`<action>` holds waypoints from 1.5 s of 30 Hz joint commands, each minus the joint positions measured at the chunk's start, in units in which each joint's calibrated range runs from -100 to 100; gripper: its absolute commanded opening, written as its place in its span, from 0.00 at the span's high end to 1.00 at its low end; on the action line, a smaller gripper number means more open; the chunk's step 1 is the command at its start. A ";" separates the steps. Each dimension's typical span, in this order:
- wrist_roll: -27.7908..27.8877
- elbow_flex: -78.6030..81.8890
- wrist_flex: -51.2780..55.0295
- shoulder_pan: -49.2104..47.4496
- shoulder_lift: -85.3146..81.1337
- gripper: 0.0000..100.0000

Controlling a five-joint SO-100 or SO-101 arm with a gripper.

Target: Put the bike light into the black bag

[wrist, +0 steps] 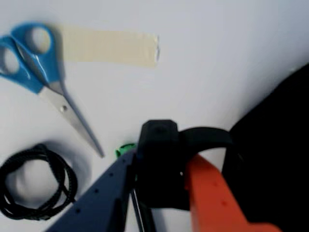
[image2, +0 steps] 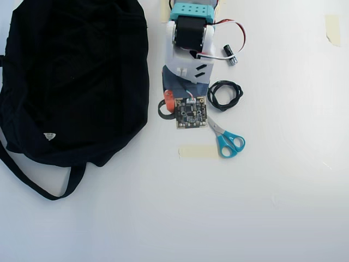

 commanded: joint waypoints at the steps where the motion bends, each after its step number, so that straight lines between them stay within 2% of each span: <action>1: 0.04 -1.70 1.11 1.73 -4.20 0.98; 7: -0.85 -2.41 1.11 3.68 -4.37 0.98; 11: -5.99 -1.88 1.11 5.70 -6.77 0.98; 20: -6.67 -0.35 1.20 13.77 -12.25 0.98; 24: -8.98 1.27 1.11 19.08 -14.08 0.98; 33: -8.61 1.54 0.17 32.85 -12.91 0.98; 37: -8.61 5.94 -3.28 37.41 -10.84 0.98; 41: -8.82 9.62 -11.12 39.65 -6.36 0.98; 45: -8.61 9.98 -17.66 44.44 4.85 0.98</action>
